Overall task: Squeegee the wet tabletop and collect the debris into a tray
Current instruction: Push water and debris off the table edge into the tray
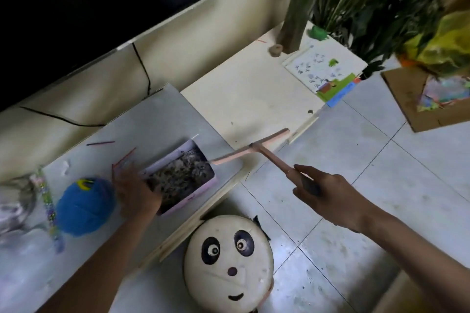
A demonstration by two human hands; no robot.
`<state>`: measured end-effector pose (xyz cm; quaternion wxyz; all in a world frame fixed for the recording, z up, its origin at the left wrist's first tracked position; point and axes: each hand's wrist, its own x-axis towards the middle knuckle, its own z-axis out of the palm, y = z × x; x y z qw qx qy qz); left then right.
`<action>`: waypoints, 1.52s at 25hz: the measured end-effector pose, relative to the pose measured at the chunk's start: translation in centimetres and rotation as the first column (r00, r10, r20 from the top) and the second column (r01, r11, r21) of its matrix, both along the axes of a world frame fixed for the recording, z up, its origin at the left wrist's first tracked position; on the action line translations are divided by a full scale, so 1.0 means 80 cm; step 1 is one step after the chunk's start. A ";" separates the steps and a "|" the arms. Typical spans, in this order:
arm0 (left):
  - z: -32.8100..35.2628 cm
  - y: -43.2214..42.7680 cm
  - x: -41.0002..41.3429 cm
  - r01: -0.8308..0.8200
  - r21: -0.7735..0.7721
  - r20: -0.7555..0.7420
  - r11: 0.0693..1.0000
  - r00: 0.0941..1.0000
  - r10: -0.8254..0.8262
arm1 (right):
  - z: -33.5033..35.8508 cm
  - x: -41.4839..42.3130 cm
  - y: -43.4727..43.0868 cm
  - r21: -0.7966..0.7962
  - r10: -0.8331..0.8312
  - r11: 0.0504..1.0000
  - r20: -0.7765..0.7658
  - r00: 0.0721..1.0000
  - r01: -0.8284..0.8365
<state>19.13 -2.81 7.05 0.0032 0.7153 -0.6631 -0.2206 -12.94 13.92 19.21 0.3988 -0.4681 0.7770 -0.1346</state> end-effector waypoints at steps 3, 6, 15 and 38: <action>-0.032 -0.009 0.025 -0.117 0.069 -0.206 0.991 0.970 0.129 | -0.013 0.011 -0.012 0.039 0.067 0.997 -0.025 0.997 -0.066; -0.049 -0.015 0.030 -0.214 0.245 -0.182 0.946 0.948 0.262 | -0.015 0.010 -0.010 0.065 0.076 0.995 -0.039 0.996 -0.073; -0.032 -0.009 0.024 -0.278 0.530 -0.421 0.801 0.734 0.533 | 0.003 -0.004 0.034 0.027 -0.011 1.000 -0.058 0.998 0.012; 0.060 0.331 -0.311 0.252 0.842 -0.434 0.477 0.842 0.320 | 0.080 0.034 0.609 0.117 -0.790 0.567 -0.205 0.578 0.816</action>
